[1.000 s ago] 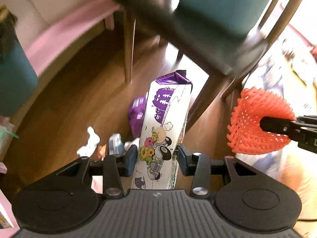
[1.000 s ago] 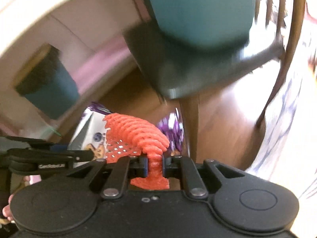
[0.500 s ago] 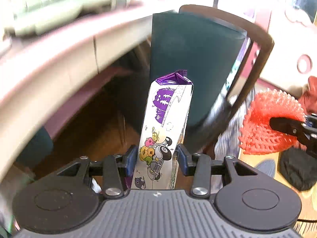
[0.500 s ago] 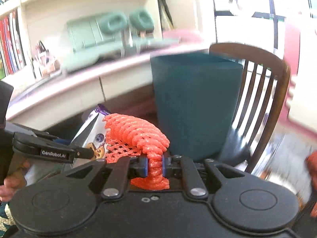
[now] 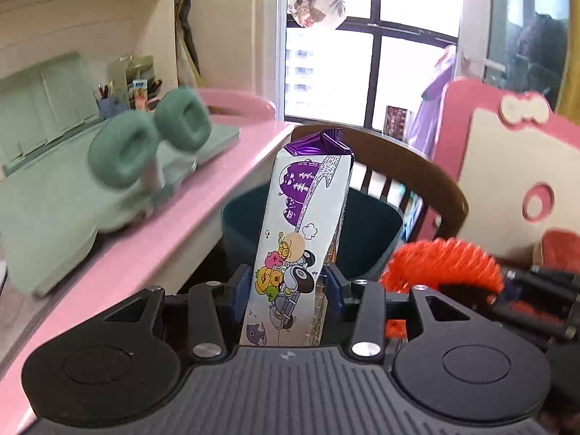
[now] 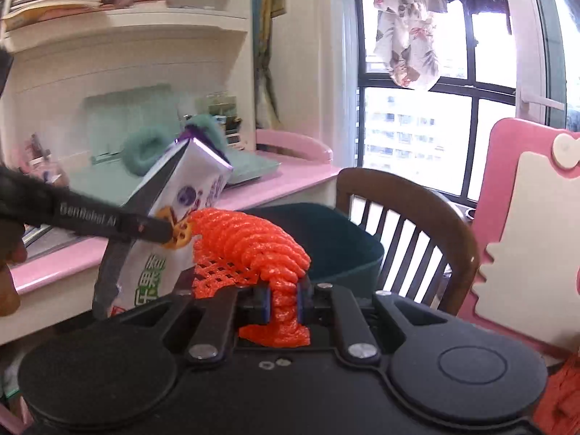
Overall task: Collect trash
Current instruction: 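Lift the orange net and snack box and carry both to the teal wastebasket, then open the left tool over the wastebasket while the right tool releases the orange net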
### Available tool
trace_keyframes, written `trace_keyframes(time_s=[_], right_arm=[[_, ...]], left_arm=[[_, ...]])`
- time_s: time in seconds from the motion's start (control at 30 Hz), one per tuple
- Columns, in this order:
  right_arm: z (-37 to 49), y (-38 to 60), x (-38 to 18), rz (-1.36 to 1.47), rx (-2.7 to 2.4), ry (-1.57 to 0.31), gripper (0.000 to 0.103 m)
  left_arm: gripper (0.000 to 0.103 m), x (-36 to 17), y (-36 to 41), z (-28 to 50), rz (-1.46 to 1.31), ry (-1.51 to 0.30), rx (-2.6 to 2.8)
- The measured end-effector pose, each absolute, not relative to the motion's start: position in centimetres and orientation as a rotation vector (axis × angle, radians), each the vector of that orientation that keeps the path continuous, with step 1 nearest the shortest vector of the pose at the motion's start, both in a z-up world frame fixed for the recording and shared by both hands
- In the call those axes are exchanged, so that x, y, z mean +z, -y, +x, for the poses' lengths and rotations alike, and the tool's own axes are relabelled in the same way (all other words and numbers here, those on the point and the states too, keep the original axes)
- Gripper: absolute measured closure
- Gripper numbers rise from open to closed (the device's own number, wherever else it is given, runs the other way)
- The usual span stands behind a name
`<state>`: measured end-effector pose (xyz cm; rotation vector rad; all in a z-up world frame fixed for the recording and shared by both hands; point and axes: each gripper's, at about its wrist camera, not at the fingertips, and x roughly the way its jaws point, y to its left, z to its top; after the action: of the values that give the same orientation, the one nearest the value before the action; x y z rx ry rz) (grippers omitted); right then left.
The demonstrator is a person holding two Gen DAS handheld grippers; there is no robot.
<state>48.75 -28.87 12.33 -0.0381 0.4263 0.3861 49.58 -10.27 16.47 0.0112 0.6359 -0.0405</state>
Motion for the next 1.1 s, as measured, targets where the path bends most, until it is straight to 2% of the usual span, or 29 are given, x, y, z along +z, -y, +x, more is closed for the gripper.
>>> trace_keyframes(time_s=[0.37, 0.77, 1.1], right_arm=[[58.5, 27.8, 11.5, -0.07, 0.304, -0.486, 0.092], [63.7, 25.2, 7.6, -0.182, 0.329, -0.631, 0.09], [64.5, 24.0, 6.2, -0.258, 0.366, -0.698, 0.075]], left_arm=[[0.061, 16.0, 10.8, 61.0, -0.073, -0.675, -0.005], [0.061, 10.1, 10.8, 67.1, -0.005, -0.798, 0.002], [0.061, 6.9, 11.4, 68.3, 0.058, -0.871, -0.007]])
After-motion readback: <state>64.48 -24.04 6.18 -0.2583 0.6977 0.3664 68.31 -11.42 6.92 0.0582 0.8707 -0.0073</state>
